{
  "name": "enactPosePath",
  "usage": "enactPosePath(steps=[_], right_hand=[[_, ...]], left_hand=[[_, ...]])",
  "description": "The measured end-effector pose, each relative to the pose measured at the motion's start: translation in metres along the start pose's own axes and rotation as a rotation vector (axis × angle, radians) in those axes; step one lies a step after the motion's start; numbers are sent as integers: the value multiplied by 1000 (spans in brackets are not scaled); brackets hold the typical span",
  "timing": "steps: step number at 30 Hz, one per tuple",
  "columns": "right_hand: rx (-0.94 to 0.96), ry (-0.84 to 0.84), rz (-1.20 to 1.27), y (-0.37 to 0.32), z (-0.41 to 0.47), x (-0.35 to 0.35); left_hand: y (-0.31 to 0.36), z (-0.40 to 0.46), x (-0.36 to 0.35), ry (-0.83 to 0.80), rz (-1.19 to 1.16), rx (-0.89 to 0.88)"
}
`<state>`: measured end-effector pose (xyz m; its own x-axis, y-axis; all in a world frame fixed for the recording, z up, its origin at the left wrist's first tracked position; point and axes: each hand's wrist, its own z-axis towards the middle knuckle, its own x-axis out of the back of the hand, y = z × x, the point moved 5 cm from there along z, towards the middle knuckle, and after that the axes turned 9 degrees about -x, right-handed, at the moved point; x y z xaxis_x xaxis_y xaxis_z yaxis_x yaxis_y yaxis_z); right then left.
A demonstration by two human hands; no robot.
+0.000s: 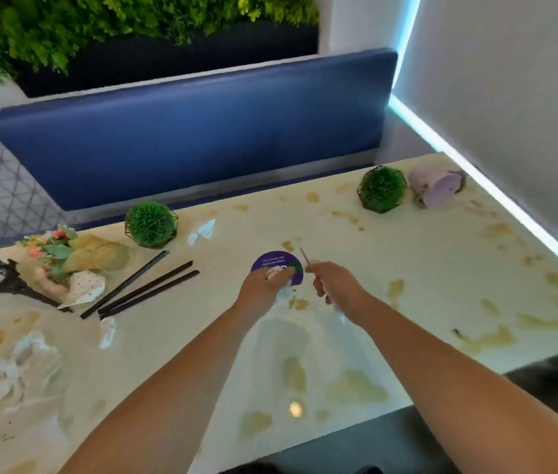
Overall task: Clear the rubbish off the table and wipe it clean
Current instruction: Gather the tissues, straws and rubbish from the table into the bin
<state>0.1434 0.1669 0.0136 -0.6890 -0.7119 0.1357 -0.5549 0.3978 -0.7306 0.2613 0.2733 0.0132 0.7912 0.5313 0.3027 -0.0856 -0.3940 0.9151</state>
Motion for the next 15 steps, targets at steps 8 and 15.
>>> enactPosePath(steps=[8, 15], right_hand=[[13, 133, 338, 45, -28, 155], [33, 268, 479, 109, -64, 287]], left_hand=[[62, 2, -157, -191, 6, -37], [111, -22, -296, -388, 127, -108]])
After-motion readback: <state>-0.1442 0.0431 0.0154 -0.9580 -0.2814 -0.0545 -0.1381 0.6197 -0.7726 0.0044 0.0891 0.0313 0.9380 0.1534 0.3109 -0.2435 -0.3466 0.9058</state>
